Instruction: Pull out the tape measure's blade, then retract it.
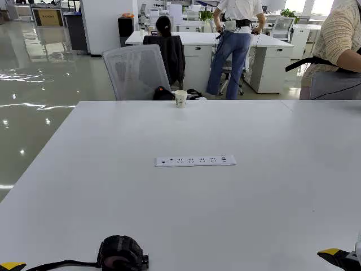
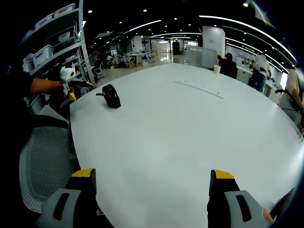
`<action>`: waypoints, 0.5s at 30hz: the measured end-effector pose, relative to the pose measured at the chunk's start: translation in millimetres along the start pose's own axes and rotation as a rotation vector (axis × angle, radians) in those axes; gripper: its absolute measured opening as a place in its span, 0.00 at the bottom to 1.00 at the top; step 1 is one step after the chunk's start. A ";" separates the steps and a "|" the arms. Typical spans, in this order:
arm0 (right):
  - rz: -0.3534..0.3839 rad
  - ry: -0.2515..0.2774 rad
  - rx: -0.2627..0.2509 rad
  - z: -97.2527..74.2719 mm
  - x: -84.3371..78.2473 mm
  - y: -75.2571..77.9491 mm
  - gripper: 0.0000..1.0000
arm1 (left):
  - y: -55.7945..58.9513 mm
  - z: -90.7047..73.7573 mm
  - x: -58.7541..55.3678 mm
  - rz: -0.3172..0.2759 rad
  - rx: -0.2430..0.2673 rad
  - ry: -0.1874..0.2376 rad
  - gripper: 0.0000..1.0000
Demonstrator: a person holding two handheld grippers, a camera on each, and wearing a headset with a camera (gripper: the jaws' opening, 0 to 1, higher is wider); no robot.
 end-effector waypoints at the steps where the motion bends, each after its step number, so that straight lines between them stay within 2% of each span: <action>1: -0.002 0.000 -0.002 -0.1 -0.1 0.7 0.99 | 0.3 0.0 -0.2 0.001 -0.001 -0.003 0.99; 15: 0.007 -0.021 0.038 3.1 -6.0 -7.2 0.99 | 2.4 0.3 -3.2 0.001 -0.013 -0.020 0.99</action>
Point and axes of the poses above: the centre of the closed fingertips' face, and the gripper's own axes: z roughly forward along the fingers, y roughly to its right, x roughly out of its top, the point moved 2 cm from there along -z, roughly backward along the fingers, and after that the axes turned 15 degrees about y, right-handed, at the moved point
